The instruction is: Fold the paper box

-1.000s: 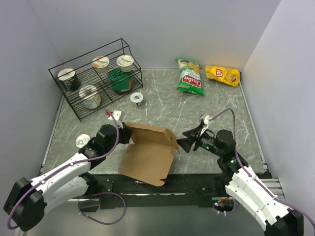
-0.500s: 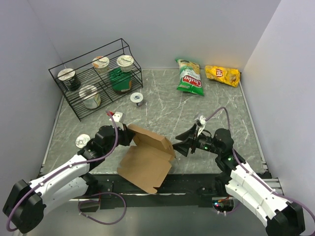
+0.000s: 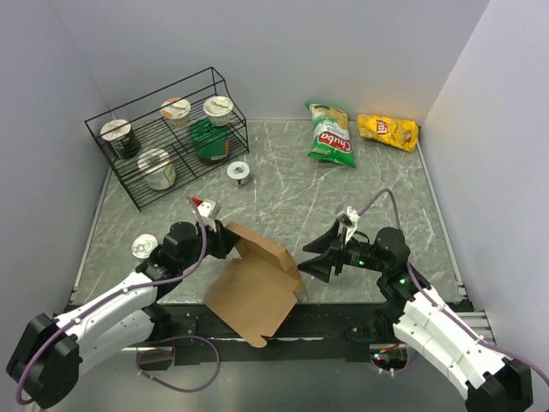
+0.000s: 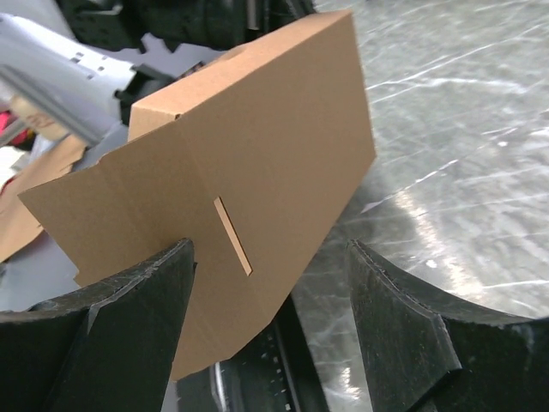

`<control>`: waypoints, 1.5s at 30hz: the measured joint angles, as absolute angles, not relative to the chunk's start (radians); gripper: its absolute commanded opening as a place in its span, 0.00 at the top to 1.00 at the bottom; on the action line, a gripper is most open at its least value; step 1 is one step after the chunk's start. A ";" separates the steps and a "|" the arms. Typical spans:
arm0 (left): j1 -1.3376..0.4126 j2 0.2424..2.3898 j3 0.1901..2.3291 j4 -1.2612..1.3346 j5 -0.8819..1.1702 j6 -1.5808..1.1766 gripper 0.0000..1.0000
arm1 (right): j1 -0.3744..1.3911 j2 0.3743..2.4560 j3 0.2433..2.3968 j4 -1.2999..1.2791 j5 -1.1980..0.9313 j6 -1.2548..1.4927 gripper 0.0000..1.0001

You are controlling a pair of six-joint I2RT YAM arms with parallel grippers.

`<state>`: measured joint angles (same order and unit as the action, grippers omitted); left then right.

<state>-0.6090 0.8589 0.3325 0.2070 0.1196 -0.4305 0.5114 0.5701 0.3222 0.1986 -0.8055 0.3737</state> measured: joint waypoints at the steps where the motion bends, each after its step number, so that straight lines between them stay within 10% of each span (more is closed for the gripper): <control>1: -0.606 0.859 0.324 0.216 0.138 -0.429 0.99 | 0.513 0.570 0.322 0.199 -0.812 0.376 0.21; 45: -0.568 0.852 0.306 0.289 0.274 -0.430 0.99 | 0.719 0.582 0.324 0.246 -0.814 0.443 0.16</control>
<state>-0.5678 0.8520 0.3058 0.2886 0.2737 -0.4301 0.7193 0.5823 0.3244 0.2462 -0.8139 0.4435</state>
